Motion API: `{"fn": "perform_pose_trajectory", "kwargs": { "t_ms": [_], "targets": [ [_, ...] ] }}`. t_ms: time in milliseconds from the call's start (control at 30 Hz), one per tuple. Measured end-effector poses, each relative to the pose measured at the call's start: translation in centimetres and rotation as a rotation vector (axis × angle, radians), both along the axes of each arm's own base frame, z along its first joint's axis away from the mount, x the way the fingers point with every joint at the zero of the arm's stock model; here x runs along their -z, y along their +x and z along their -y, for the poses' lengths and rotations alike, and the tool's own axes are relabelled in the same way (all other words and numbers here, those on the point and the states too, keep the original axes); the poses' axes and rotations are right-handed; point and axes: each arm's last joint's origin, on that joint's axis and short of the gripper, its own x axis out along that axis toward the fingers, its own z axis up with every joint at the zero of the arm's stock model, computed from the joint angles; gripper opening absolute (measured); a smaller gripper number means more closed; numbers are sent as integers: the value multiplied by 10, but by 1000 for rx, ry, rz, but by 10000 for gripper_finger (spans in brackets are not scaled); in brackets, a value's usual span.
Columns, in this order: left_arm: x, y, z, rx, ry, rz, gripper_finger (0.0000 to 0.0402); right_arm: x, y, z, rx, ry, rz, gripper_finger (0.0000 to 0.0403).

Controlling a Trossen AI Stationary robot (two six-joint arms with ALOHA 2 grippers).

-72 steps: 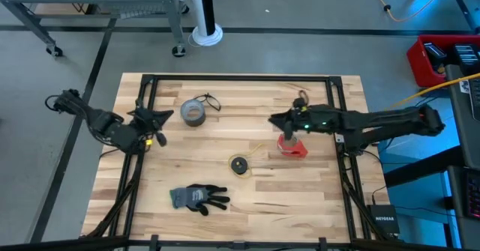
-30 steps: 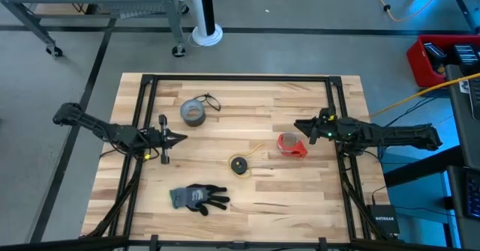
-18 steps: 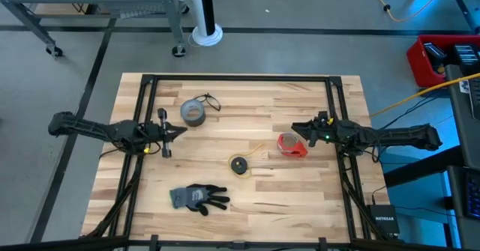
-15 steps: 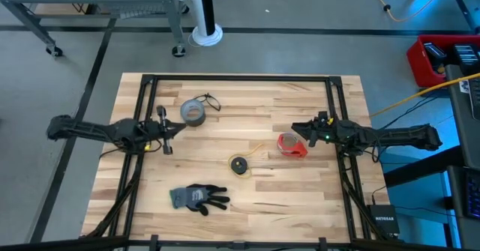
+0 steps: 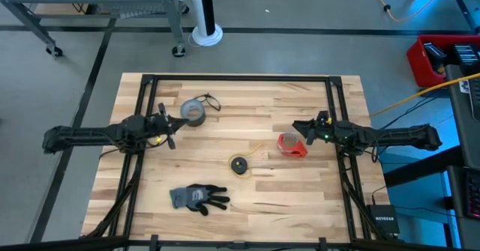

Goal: Coil cords
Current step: Return to Home Position

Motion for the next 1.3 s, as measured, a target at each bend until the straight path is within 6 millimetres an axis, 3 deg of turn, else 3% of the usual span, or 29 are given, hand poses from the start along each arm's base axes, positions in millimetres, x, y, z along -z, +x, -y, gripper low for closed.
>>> {"fn": "perform_pose_trajectory", "kwargs": {
  "t_ms": [367,1300],
  "targets": [
    [6,0,0,-18,-101,-17,1,1,0,0,2,0,-3,151],
    [6,0,-1,-12,-36,-46,1,1,0,0,-16,4,-8,151]
  ]
}}
